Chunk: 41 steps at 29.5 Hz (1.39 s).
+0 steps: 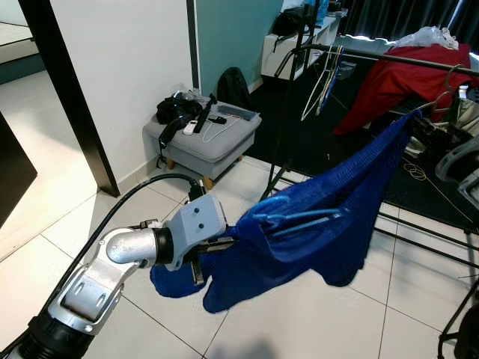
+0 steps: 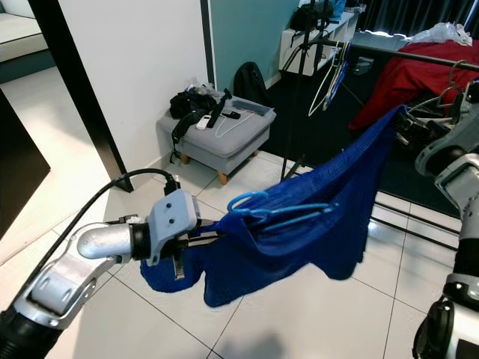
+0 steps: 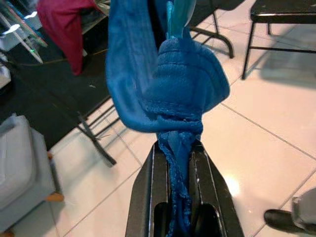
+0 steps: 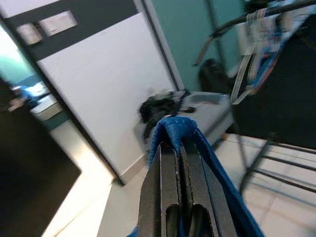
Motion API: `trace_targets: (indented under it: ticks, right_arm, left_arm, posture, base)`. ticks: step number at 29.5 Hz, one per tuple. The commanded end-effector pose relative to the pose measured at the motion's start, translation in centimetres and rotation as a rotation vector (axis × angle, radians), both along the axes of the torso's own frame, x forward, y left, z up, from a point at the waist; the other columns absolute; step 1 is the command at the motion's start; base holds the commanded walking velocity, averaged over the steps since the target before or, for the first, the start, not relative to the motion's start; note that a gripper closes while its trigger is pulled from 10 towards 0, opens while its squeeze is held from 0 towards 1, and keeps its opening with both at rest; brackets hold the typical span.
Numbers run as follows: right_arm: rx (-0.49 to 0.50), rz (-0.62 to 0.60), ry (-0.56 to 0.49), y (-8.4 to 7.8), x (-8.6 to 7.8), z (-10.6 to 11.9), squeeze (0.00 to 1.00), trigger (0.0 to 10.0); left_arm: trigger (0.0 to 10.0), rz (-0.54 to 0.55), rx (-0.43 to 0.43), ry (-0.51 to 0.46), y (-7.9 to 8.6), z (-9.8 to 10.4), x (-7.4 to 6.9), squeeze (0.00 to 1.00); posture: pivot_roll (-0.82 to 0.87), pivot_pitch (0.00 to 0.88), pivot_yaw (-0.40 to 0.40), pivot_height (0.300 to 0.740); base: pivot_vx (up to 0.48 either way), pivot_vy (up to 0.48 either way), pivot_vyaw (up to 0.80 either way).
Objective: Hang hanger
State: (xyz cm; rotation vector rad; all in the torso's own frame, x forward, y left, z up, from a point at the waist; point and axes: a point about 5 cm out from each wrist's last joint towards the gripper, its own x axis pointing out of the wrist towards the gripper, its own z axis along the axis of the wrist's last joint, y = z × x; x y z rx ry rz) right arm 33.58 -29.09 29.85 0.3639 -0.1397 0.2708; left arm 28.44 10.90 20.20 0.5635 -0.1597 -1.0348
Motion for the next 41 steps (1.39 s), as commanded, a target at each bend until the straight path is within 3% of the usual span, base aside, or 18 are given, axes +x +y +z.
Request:
trace_targets:
  ticks: [1,3,6,8,22,30,33,36,41]
  right_arm:
    - [-0.001,0.026,-0.010,0.5,-0.1,0.3,0.00,0.0]
    - [-0.003,0.106,-0.020,2.9,0.1,0.4,0.00,0.0]
    - [-0.002,0.143,-0.021,4.0,0.1,0.3,0.00,0.0]
    - [0.001,0.180,-0.020,5.6,0.4,-0.1,0.00,0.0]
    - [0.016,0.162,-0.014,6.2,0.4,-0.8,0.00,0.0]
    - [-0.099,0.308,0.057,8.2,-1.2,-3.0,0.00,0.0]
    - [-0.098,0.305,0.069,8.7,-1.2,-3.5,0.00,0.0]
    - [-0.105,0.324,0.087,10.5,-1.2,-4.5,0.00,0.0]
    - [-0.104,0.334,0.114,11.8,-1.1,-5.7,0.00,0.0]
  left_arm:
    - [10.0,0.007,0.006,-0.008,-0.2,0.1,0.2,0.00]
    - [10.0,0.081,-0.006,-0.032,-0.3,0.3,1.0,0.00]
    - [10.0,0.127,-0.021,-0.043,-0.3,0.4,1.6,0.00]
    - [10.0,0.222,-0.068,-0.074,-0.2,1.0,2.6,0.00]
    - [10.0,0.350,-0.084,-0.143,0.4,1.8,4.0,0.00]
    - [10.0,0.493,-0.095,-0.189,1.7,2.6,5.5,0.00]
    - [10.0,0.520,-0.122,-0.195,1.7,3.0,5.7,0.00]
    - [10.0,0.548,-0.169,-0.203,1.5,3.4,5.9,0.00]
    - [10.0,0.530,-0.210,-0.184,0.8,3.5,5.9,0.00]
  posture:
    - [-0.09,0.060,-0.043,0.740]
    - [-0.09,0.061,-0.042,0.740]
    - [-0.09,0.061,-0.042,0.740]
    - [-0.09,0.065,-0.044,0.740]
    - [-0.09,0.061,-0.038,0.740]
    - [-0.09,0.059,-0.035,0.740]
    - [-0.09,0.062,-0.033,0.740]
    - [-0.10,0.060,-0.031,0.740]
    - [-0.09,0.062,-0.030,0.740]
  base:
    - [0.000,0.000,0.00]
    - [0.000,0.000,0.00]
    - [0.000,0.000,0.00]
    - [0.000,0.000,0.00]
    - [0.000,0.000,0.00]
    - [0.000,0.000,0.00]
    - [0.000,0.000,0.00]
    - [0.000,0.000,0.00]
    - [0.000,0.000,0.00]
